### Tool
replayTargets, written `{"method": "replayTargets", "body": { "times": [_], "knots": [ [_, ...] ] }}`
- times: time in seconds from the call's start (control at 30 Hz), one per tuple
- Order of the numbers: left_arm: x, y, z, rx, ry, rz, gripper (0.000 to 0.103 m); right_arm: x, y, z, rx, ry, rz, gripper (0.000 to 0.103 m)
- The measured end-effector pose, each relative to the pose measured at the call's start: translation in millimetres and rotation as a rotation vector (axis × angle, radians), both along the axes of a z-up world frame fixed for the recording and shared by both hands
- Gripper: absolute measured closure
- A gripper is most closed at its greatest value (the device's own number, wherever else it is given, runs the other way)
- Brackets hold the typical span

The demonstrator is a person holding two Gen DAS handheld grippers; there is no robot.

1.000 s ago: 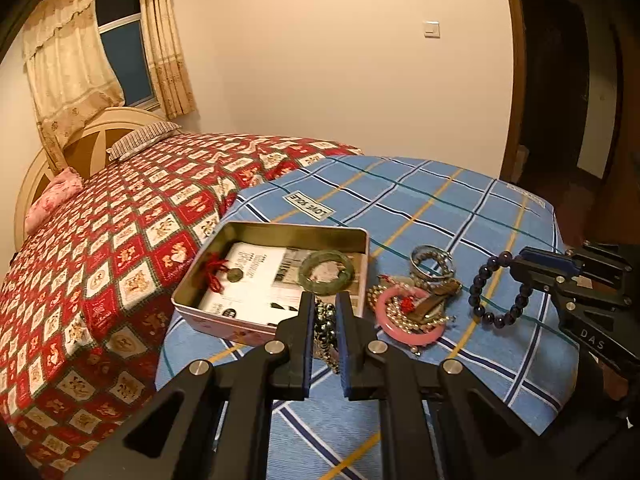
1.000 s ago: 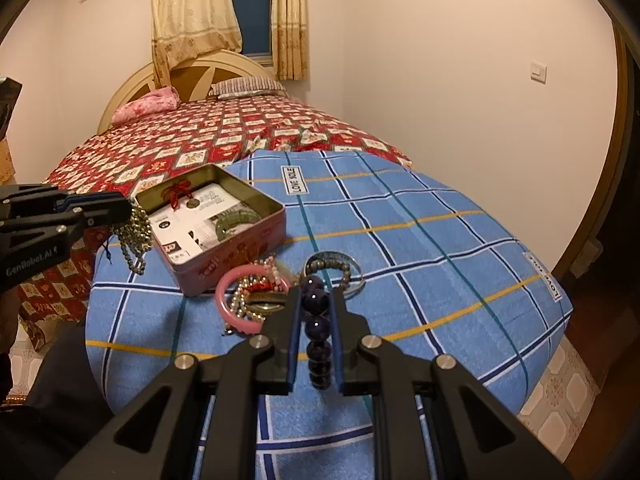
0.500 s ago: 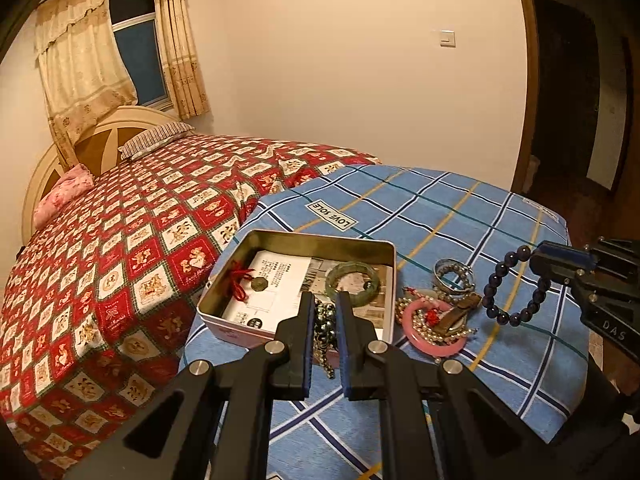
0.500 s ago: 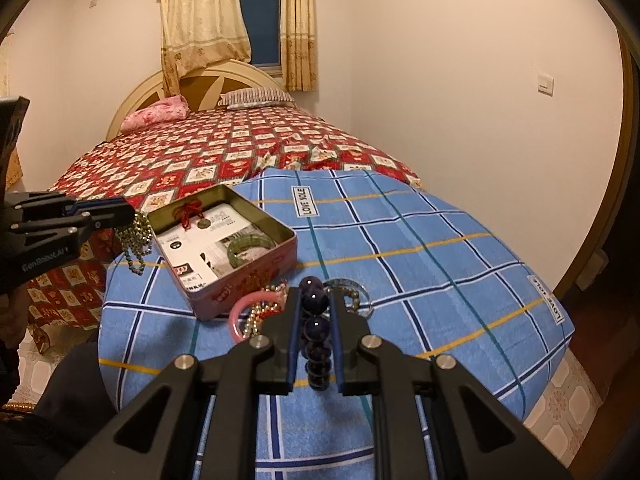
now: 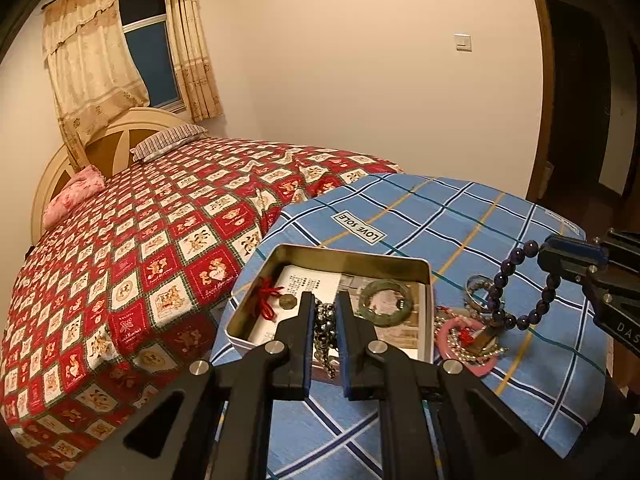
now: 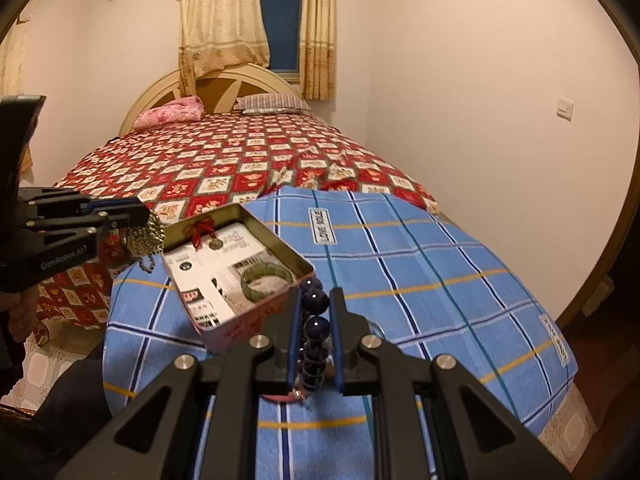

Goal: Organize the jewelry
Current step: 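Lift the gold chain and purple bead bracelet toward the pink tin with both grippers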

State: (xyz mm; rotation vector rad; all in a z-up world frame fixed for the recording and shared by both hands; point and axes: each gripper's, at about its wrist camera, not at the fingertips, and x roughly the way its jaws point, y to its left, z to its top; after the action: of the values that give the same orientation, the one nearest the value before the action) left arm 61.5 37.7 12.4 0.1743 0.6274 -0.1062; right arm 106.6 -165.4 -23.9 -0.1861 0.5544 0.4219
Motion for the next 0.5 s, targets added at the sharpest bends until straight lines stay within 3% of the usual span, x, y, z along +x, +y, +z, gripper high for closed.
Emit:
{"method": "replayTargets", "body": {
  "times": [0.5],
  "knots": [
    [18,15,4,0.01,-0.015,0.023,0.094,18,32,13,-0.013,-0.024,0.066,0.088]
  ]
}}
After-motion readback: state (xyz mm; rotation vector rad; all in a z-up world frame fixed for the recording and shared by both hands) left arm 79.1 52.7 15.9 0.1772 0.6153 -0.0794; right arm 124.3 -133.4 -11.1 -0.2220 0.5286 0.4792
